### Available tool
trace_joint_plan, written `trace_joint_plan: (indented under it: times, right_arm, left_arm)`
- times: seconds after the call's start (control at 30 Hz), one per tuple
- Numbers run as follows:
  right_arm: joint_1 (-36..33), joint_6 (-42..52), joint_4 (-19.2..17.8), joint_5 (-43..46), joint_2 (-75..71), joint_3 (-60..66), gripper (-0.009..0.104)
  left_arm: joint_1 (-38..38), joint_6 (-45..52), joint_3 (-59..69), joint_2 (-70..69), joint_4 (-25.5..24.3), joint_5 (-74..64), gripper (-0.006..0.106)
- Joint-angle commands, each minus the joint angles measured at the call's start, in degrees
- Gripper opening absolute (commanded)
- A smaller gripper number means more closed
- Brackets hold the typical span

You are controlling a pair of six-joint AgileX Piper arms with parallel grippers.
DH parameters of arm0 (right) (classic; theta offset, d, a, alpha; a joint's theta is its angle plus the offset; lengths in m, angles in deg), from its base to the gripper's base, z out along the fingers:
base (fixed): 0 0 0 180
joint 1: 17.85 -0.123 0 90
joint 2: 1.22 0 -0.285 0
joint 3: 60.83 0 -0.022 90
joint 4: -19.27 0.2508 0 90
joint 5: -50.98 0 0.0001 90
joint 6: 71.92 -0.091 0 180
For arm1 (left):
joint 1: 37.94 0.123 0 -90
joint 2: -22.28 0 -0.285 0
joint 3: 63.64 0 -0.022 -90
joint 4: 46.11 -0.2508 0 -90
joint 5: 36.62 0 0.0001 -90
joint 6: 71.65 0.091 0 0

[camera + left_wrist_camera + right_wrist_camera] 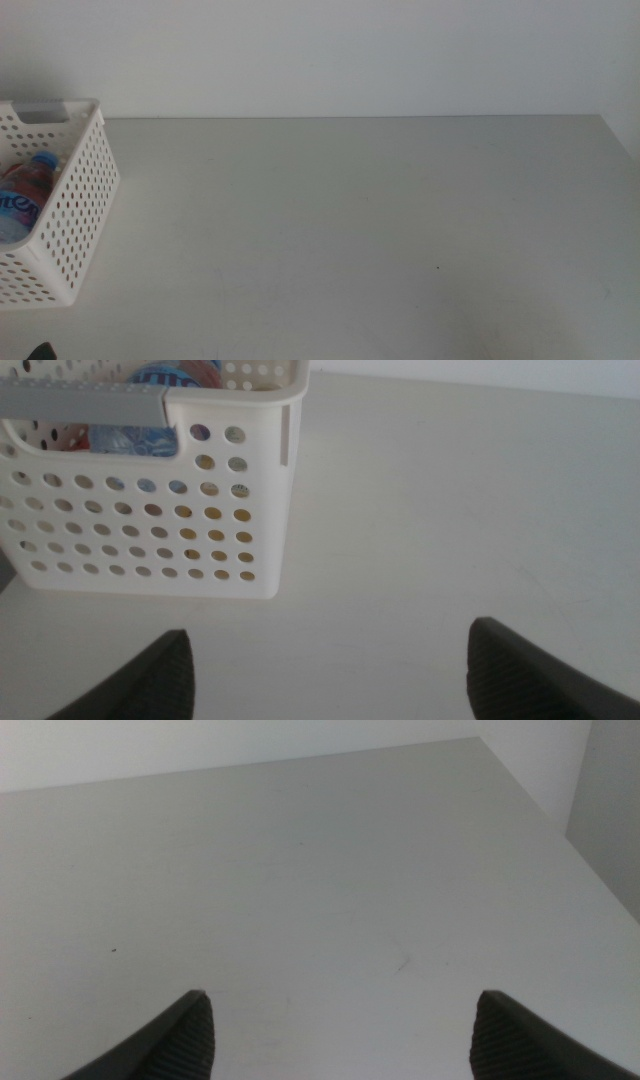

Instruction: Use arms to grab the bottles and put them into the dustbin to the left of the table.

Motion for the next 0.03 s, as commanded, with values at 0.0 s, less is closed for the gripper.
trace_joint_plan:
  times: [0.0]
  right_arm:
    - [0.40, 0.54, -0.81, 4.20, -1.25, -0.47, 0.065]
  left_arm:
    - [-0.05, -0.57, 0.14, -1.65, 0.48, 4.38, 0.093]
